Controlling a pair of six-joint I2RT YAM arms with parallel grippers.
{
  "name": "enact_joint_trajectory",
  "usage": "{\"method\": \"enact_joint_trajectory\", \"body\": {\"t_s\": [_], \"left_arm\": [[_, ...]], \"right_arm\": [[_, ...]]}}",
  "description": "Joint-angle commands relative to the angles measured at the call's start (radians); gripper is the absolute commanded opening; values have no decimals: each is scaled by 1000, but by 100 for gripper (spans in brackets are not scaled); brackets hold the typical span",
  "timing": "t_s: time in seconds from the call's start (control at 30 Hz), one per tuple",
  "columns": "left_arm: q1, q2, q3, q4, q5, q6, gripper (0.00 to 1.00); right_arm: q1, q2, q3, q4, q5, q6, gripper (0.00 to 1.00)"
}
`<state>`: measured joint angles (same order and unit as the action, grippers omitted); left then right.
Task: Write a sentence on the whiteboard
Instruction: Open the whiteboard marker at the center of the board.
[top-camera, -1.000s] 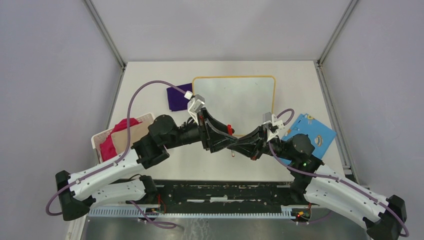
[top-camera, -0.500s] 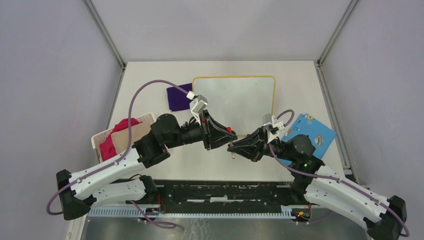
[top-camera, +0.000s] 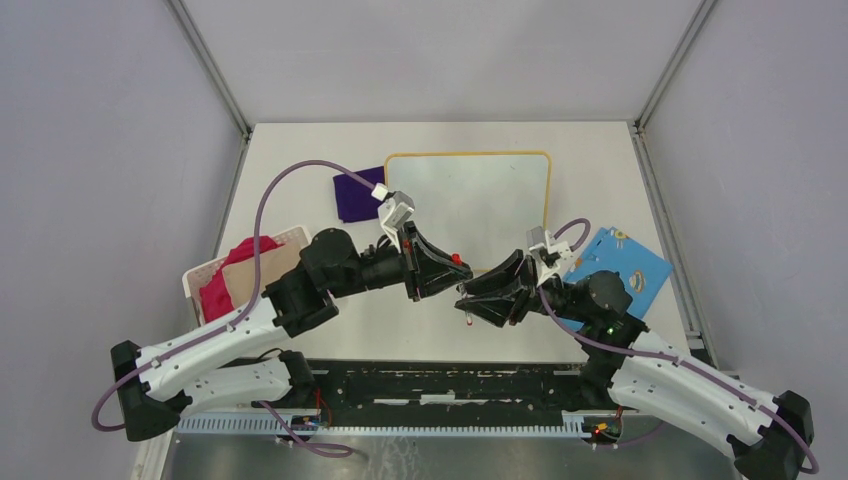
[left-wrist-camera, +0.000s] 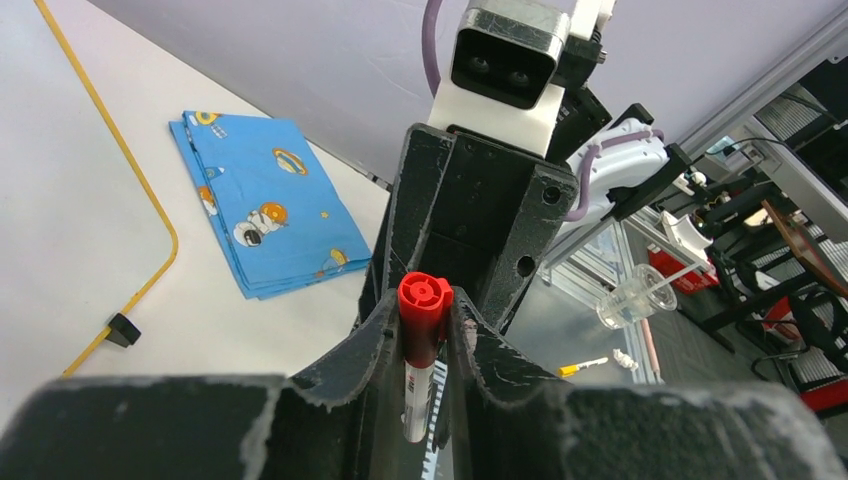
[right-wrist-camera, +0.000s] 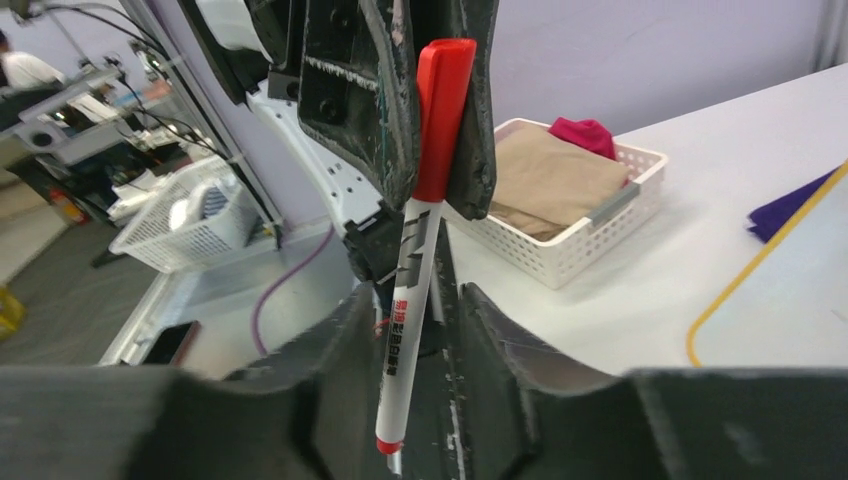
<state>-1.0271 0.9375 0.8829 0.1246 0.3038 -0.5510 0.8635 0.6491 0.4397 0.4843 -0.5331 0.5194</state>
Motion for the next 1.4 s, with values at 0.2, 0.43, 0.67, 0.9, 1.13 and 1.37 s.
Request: {"method": "enact_joint_trajectory", "body": {"t_s": [0.2,0.43,0.67,0.9,1.13,1.37], "left_arm": [[-4,-17,3,39,28,15,2],[-5,-24,-14,49,34,3,2],[-5,-38,-24,49,30,2,2],[-5,-57,-16,55,-11,1,2],[-5,-64,3,99,-65,-8,2],[-5,-69,4,122,-117,-19,2]], "right_arm": [[0,4,-1,149,70,50,59],[0,56,-5,259,85,130,58],[-1,83,-22,297,78,159,39],[-1,66,-61,294,59,157,0],[0,9,-119,250,68,137,0],[1,-28,-139,217,94,124,0]]}}
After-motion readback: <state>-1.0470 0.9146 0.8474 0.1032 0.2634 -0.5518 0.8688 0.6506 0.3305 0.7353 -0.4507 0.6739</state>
